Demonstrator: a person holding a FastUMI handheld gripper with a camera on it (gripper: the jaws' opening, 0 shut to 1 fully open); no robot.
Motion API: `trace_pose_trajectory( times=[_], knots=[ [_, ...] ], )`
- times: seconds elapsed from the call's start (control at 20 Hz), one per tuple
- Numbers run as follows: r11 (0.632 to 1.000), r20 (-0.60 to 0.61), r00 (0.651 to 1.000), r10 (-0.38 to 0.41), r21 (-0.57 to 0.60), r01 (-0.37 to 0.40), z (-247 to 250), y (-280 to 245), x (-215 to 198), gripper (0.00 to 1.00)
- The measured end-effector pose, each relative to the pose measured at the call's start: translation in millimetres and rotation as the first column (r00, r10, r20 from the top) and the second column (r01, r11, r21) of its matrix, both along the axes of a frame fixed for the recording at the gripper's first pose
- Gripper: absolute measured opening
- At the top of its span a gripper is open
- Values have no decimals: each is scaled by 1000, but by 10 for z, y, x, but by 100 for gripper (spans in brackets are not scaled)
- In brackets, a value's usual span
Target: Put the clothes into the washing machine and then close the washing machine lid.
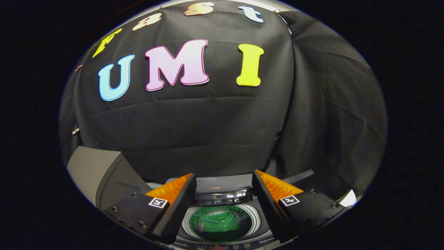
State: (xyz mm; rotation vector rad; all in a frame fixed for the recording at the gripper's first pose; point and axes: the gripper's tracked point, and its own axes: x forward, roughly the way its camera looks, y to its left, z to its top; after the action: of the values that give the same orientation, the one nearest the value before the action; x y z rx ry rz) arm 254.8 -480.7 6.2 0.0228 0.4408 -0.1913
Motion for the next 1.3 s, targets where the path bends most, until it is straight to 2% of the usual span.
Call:
trace_pose_trajectory(
  times=[0.15,0.3,0.6,0.75,0.95,1.3],
  knots=[
    [998,-78,997,12,67,-7,-454,52,-149,100],
    [999,-163,987,9,52,0,-876,-41,-340,100],
    [998,-361,933,12,58,9,-1733,-84,-746,100],
    [998,-395,919,17,56,6,-1873,-82,-876,100],
    [998,-356,934,36,53,-18,-1637,-4,-814,100],
    [996,-114,991,76,46,-71,-457,231,-577,100]
  ],
)
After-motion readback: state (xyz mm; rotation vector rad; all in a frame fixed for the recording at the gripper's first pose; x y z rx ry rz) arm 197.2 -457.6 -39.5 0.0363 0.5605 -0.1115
